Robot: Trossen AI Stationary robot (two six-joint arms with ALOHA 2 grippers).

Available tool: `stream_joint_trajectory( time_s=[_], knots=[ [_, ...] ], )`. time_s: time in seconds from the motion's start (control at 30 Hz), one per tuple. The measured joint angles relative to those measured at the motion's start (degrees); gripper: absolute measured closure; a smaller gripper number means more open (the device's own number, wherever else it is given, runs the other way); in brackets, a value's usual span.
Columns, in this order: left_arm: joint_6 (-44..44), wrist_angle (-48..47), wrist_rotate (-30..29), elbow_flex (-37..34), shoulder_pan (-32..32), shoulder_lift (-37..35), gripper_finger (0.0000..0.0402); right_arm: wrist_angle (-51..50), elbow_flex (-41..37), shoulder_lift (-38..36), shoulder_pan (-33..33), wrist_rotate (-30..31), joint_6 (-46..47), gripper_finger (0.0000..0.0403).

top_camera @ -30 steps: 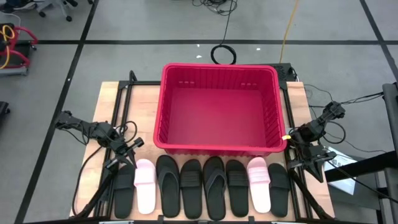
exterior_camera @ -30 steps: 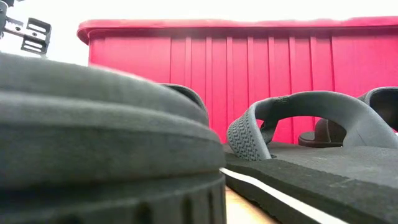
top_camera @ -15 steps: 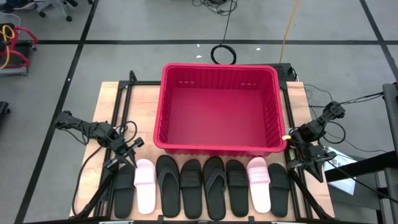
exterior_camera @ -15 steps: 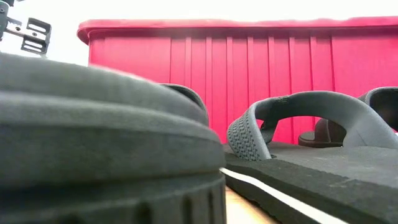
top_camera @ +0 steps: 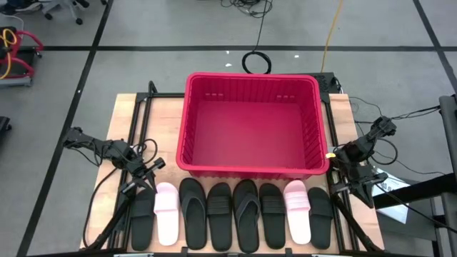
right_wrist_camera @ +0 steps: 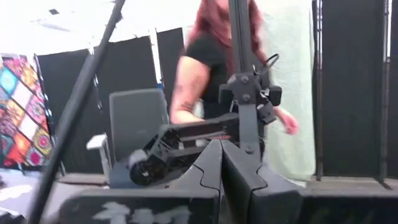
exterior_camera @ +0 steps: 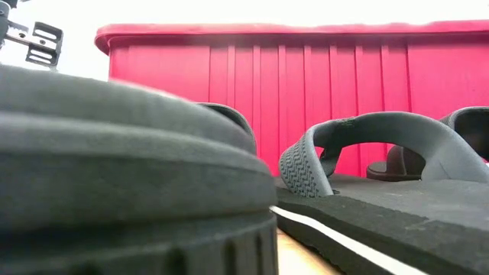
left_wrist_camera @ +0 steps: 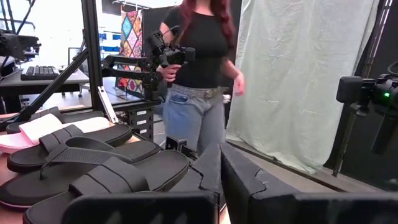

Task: Pick and place slides into bin
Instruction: Put the black slide into the red bin

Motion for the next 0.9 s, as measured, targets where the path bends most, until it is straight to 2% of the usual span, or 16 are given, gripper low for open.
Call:
stream_joint_trajectory(
  time_s=[0.1,0.2,0.33,0.57,0.67,0.9],
  knots=[
    [0.0,0.0,0.0,0.0,0.0,0.0,0.0379,5.2,0.0,0.0,0.0,0.0,3.3,0.0403],
    [0.0,0.0,0.0,0.0,0.0,0.0,0.0374,9.5,0.0,0.0,0.0,-0.1,2.8,0.0403],
    [0.0,0.0,0.0,0.0,0.0,0.0,0.0376,10.9,0.5,0.0,0.0,-0.1,2.3,0.0403],
    [0.0,0.0,0.0,0.0,0.0,0.0,0.0393,6.1,6.7,0.1,0.0,0.3,0.4,0.0403],
    [0.0,0.0,0.0,0.0,0.0,0.0,0.0400,1.0,10.2,0.7,-0.4,0.2,0.2,0.0403],
    [0.0,0.0,0.0,0.0,0.0,0.0,0.0383,-9.6,19.2,5.7,-2.6,0.0,-1.1,0.0403]
  ],
)
